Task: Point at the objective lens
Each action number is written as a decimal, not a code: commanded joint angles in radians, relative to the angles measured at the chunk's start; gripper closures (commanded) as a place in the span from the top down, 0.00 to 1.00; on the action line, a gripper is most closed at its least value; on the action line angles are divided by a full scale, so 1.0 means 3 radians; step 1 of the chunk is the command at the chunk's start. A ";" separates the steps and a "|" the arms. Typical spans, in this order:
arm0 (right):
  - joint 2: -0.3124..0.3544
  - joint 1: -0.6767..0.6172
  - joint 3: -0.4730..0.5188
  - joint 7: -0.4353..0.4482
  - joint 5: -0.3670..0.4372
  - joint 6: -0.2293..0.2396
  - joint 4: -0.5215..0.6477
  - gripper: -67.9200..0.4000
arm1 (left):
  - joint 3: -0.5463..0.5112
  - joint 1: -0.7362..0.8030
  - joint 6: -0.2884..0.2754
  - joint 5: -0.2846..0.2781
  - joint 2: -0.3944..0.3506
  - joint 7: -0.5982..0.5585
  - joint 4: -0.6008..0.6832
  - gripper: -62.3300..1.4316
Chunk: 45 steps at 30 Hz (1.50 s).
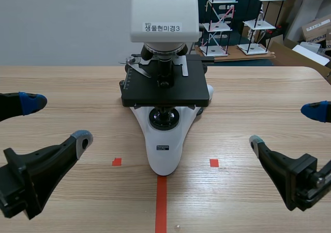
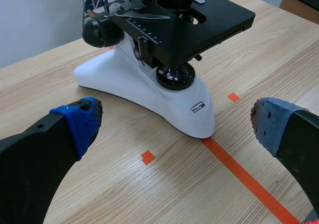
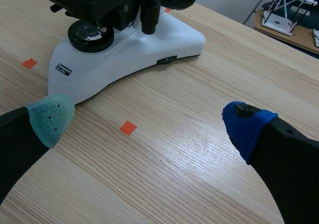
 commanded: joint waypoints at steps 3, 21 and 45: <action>0.0037 0.0001 0.0004 0.0043 0.0033 0.0000 0.0034 1.00 | 0.0006 0.0018 0.0004 -0.0020 0.0017 -0.0058 0.0042 1.00; 0.0037 0.0001 0.0004 0.0038 0.0033 0.0000 0.0034 1.00 | 0.0006 0.0018 0.0003 -0.0024 0.0017 -0.0070 0.0042 1.00; 0.0037 0.0001 0.0004 0.0038 0.0033 0.0000 0.0034 1.00 | 0.0361 -0.0629 -0.0022 -0.0038 0.0005 -0.0174 -0.0262 0.12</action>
